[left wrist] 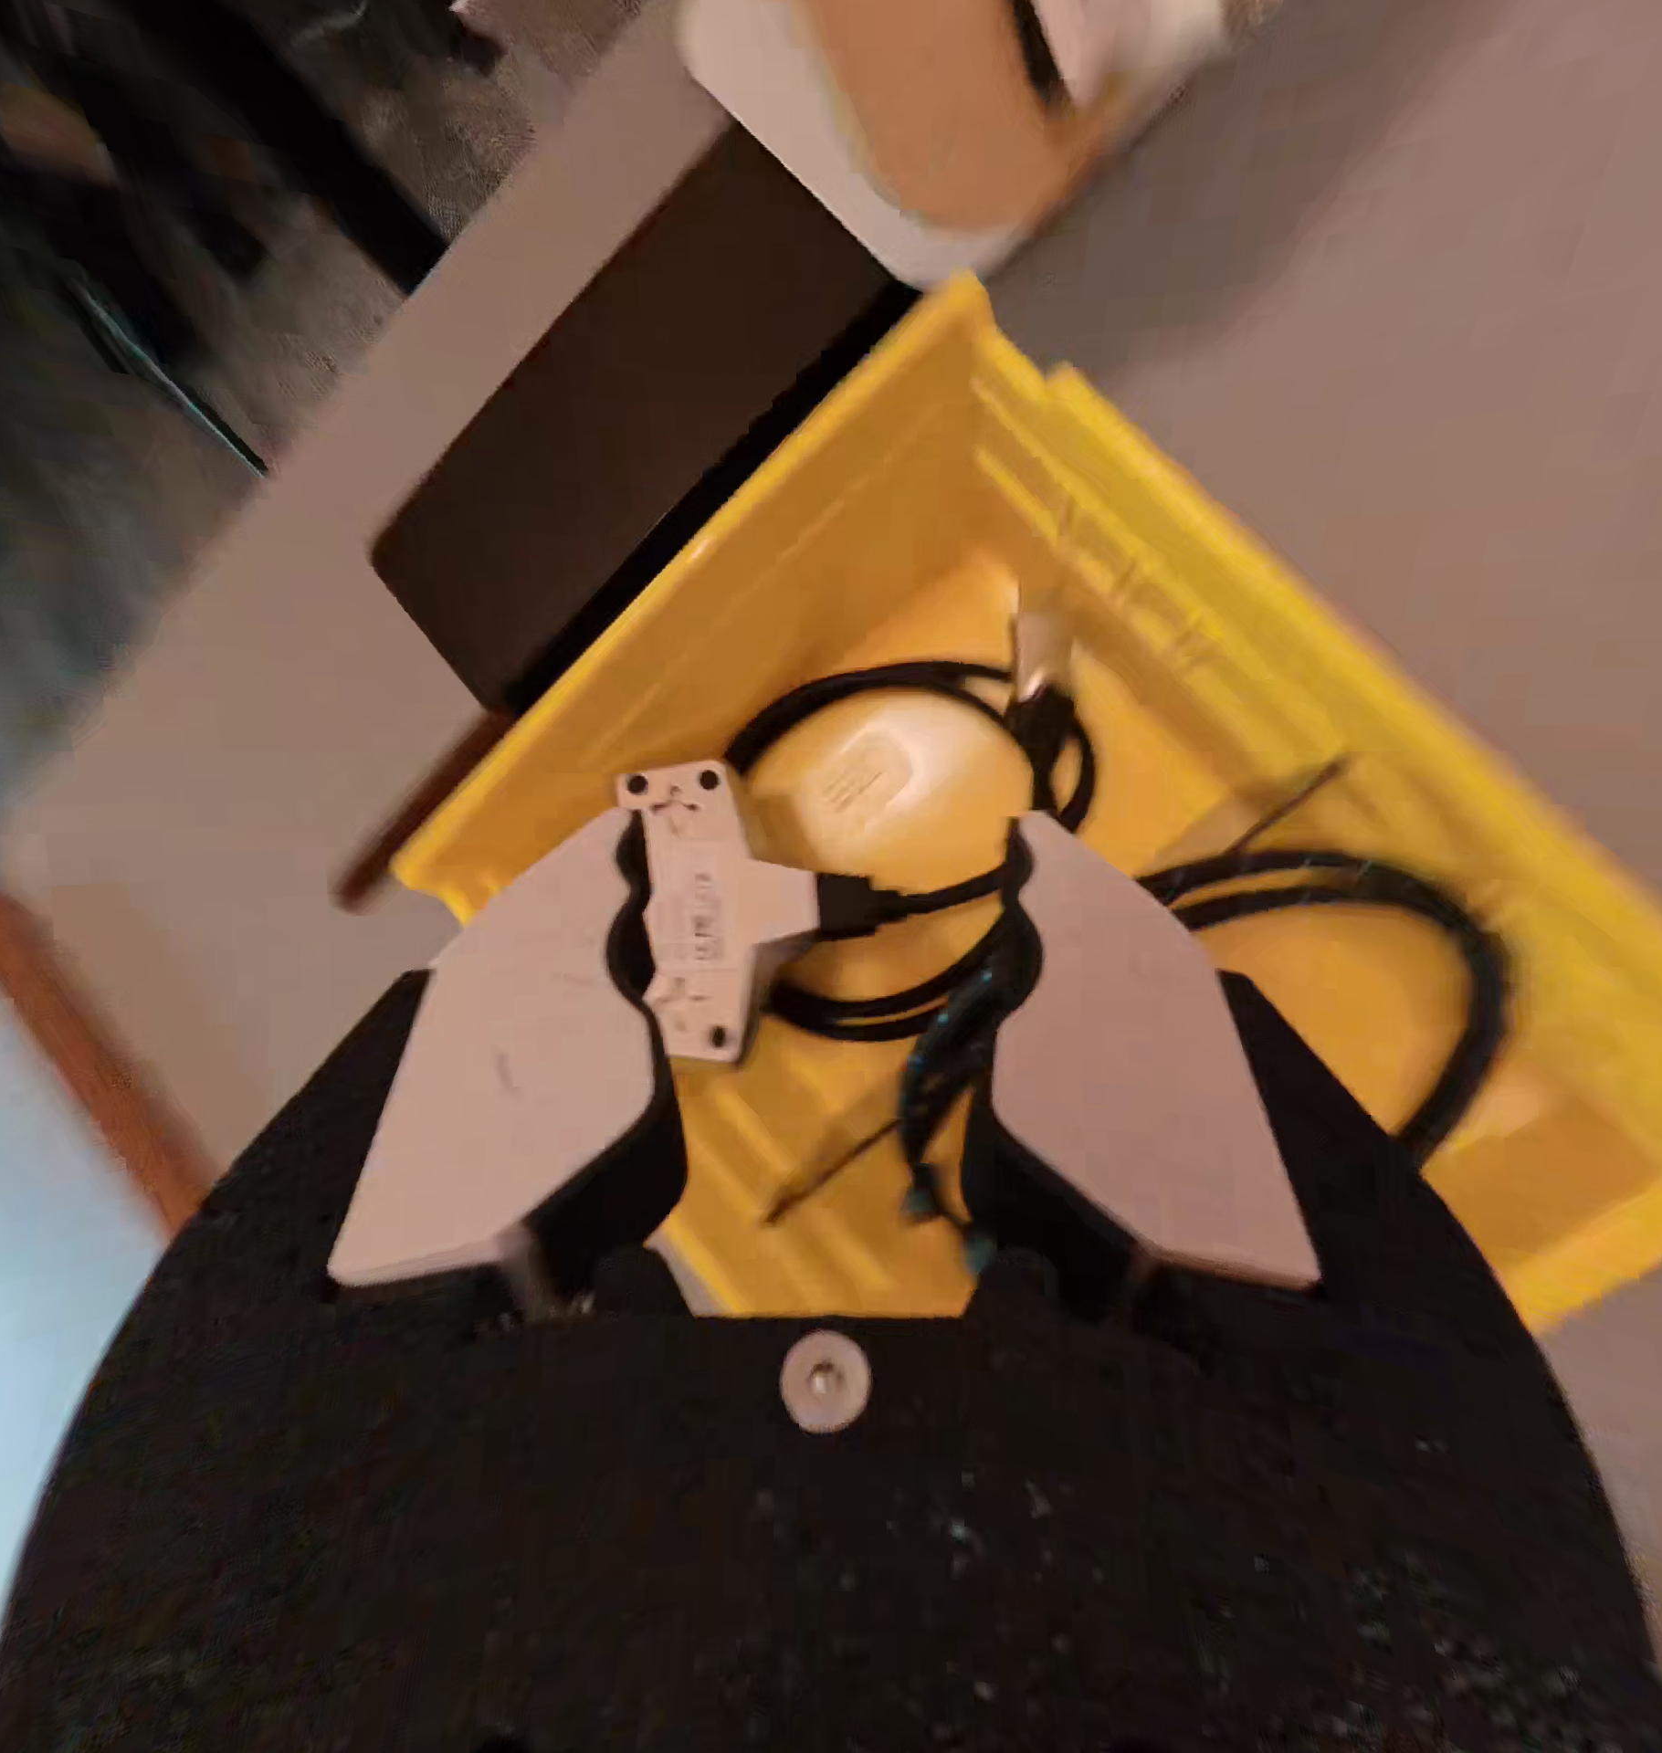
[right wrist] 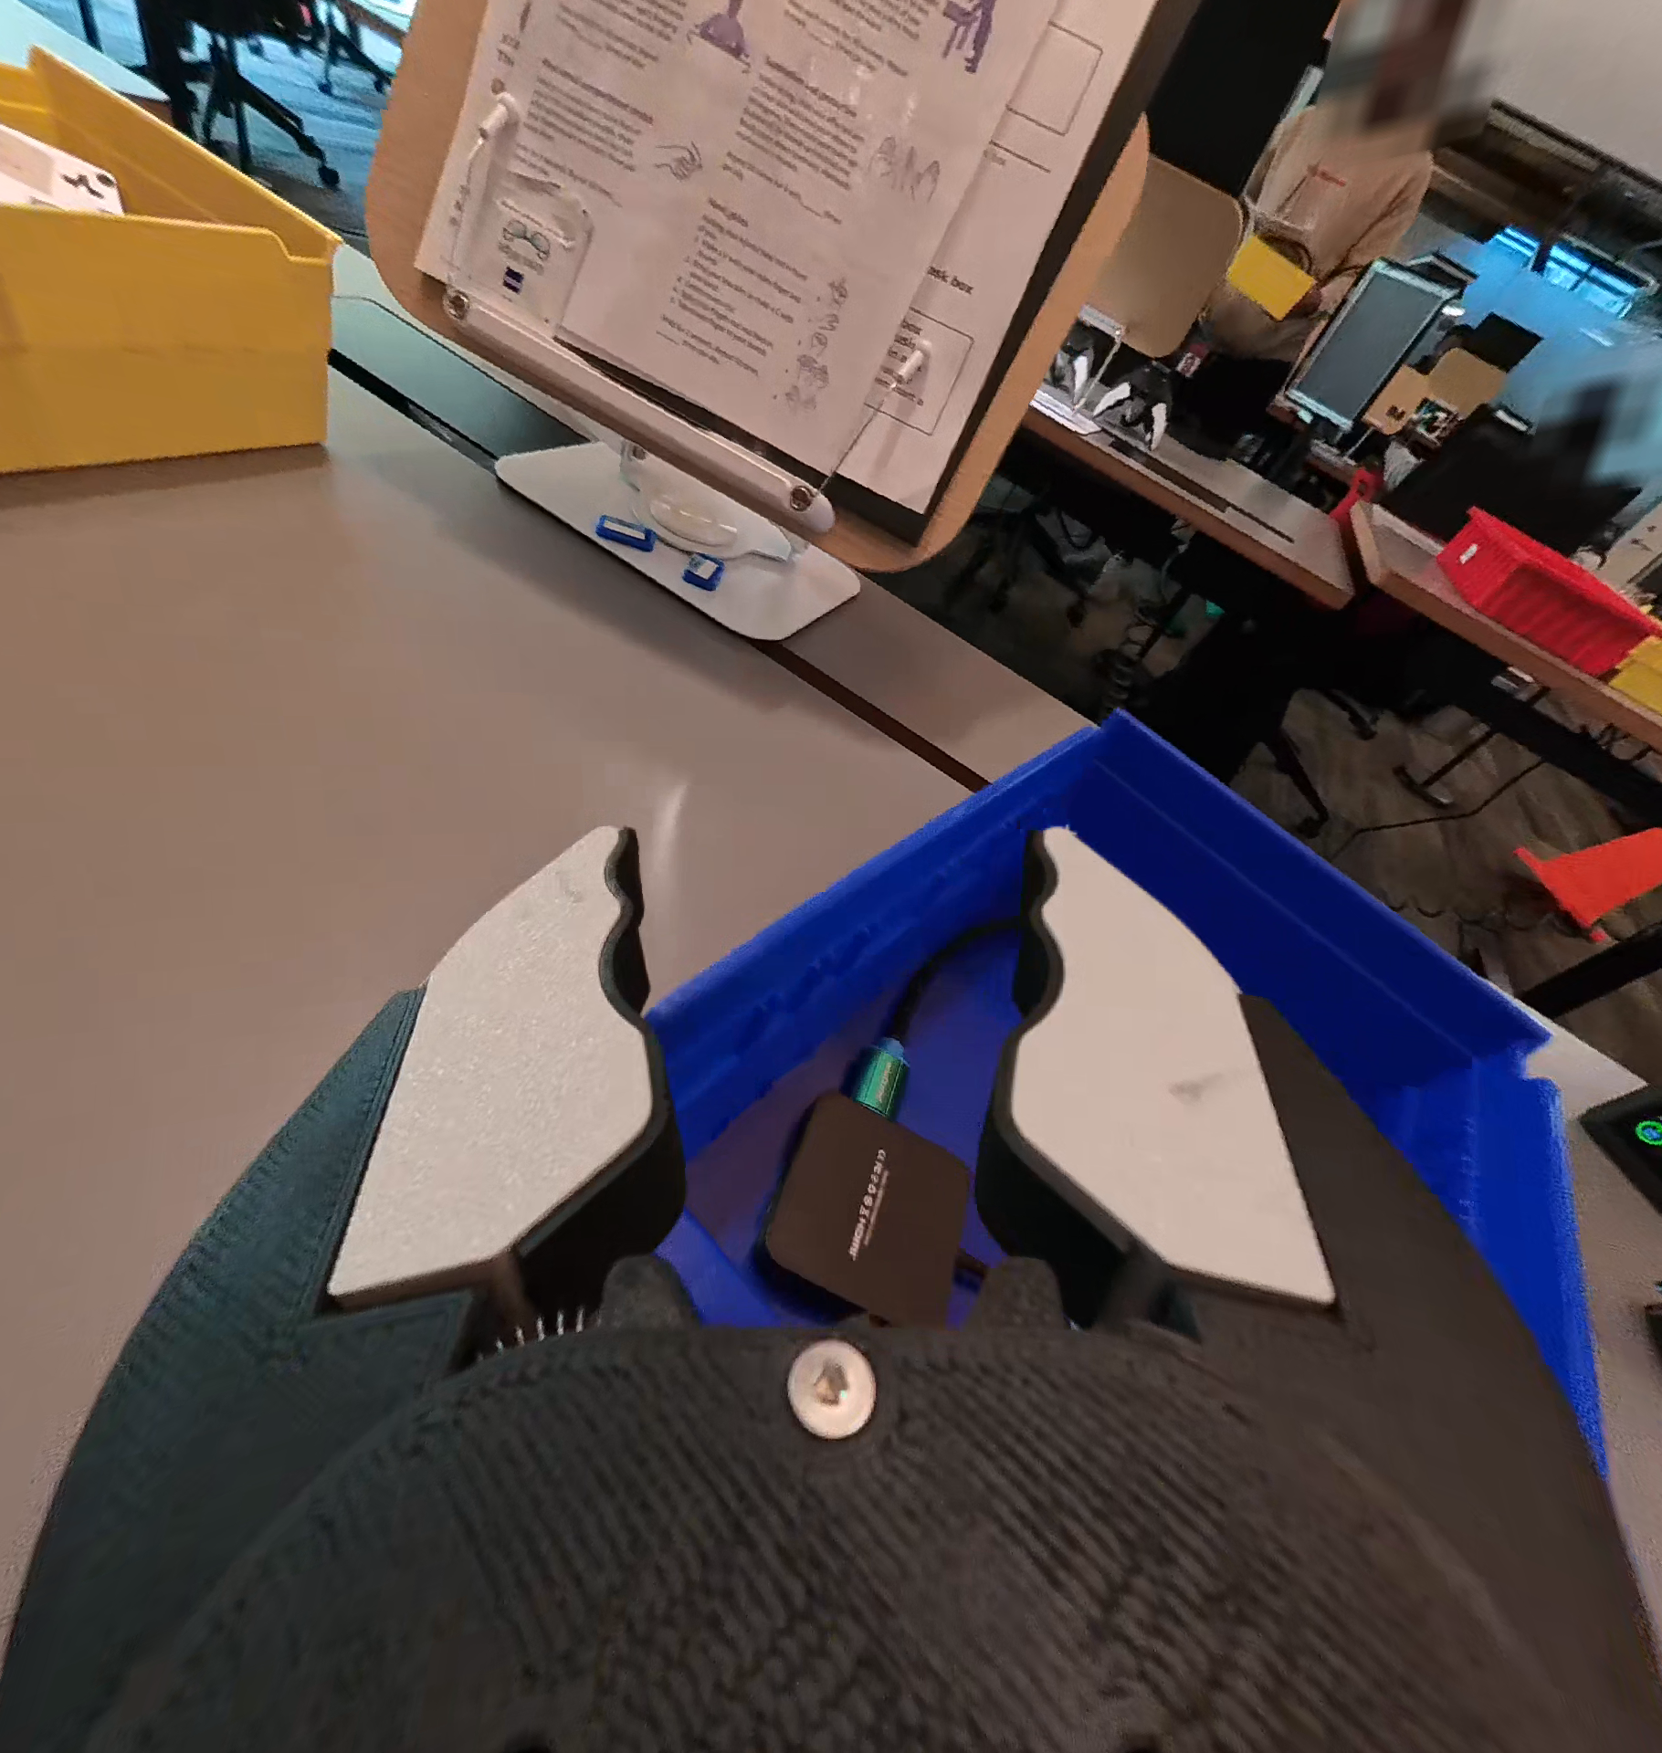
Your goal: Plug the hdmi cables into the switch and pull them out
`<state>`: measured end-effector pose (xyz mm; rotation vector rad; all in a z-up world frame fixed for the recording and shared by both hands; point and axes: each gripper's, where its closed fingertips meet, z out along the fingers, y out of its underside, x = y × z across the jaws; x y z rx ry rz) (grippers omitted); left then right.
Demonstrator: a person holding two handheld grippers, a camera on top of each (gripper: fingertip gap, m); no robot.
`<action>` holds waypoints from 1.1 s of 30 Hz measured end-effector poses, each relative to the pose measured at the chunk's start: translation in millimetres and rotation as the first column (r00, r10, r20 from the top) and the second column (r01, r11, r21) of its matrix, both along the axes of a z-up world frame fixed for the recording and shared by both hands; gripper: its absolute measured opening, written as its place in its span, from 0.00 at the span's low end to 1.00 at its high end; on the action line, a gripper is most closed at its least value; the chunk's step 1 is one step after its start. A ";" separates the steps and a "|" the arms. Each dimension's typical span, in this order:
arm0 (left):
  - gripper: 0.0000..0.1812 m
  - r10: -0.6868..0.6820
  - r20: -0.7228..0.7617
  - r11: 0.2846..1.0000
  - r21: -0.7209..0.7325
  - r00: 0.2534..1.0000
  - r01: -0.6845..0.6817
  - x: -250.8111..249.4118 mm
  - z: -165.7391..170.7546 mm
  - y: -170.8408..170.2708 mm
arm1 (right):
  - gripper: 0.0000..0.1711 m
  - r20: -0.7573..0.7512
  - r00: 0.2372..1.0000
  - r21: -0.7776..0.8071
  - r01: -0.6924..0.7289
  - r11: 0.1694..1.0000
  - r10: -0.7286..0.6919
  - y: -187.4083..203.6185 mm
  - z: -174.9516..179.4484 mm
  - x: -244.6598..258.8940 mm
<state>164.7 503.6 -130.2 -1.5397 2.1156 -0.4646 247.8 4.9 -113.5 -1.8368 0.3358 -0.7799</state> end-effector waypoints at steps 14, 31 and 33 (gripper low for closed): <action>0.23 -0.381 -0.737 0.326 0.458 0.558 0.827 -4.5 -65.9 41.2 | 0.47 -0.097 0.995 0.165 -0.020 0.986 0.036 -22.4 -1.6 12.9; 0.33 -0.400 -0.866 0.248 0.214 0.301 0.945 -19.0 -86.8 48.4 | 0.56 -0.141 0.977 0.134 -0.140 0.981 0.159 -1.0 -18.9 0.8; 0.33 -0.393 -0.875 0.256 0.192 0.283 0.947 -20.5 -89.4 51.2 | 0.57 -0.138 0.978 0.109 -0.145 0.983 0.159 0.2 -21.6 -0.2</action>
